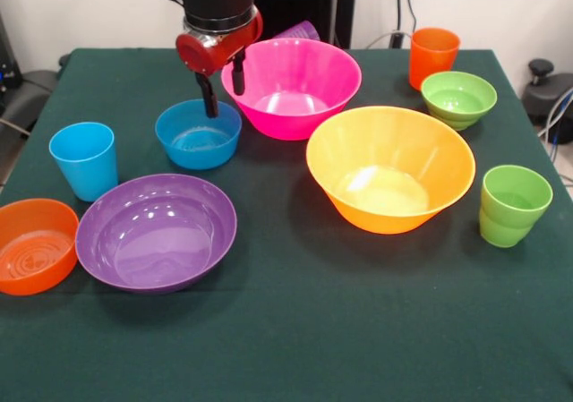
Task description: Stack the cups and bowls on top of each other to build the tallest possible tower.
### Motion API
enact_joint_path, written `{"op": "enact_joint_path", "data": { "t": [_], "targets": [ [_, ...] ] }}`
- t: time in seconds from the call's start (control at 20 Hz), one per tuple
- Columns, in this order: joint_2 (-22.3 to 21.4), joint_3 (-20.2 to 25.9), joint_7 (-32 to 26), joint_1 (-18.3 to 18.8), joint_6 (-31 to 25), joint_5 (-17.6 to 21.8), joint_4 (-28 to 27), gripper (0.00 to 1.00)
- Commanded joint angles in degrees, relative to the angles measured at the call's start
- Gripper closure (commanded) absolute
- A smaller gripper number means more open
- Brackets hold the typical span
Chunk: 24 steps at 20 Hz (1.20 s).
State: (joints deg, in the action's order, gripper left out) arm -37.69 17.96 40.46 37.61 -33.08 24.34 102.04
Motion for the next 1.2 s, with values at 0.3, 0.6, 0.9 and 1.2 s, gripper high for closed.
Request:
{"op": "enact_joint_path", "data": {
  "t": [0.3,0.6,0.9,1.2],
  "targets": [
    [-0.01,5.30,-0.53,1.67,-5.99,0.15,-2.25,0.00],
    [-0.28,5.85,-1.20,2.33,-6.63,0.29,-2.08,0.00],
    [-0.68,6.70,-2.07,3.05,-8.73,-0.03,-2.60,0.00],
    [-1.61,8.33,-3.77,4.65,-11.36,-0.21,-2.98,0.00]
  ]
}}
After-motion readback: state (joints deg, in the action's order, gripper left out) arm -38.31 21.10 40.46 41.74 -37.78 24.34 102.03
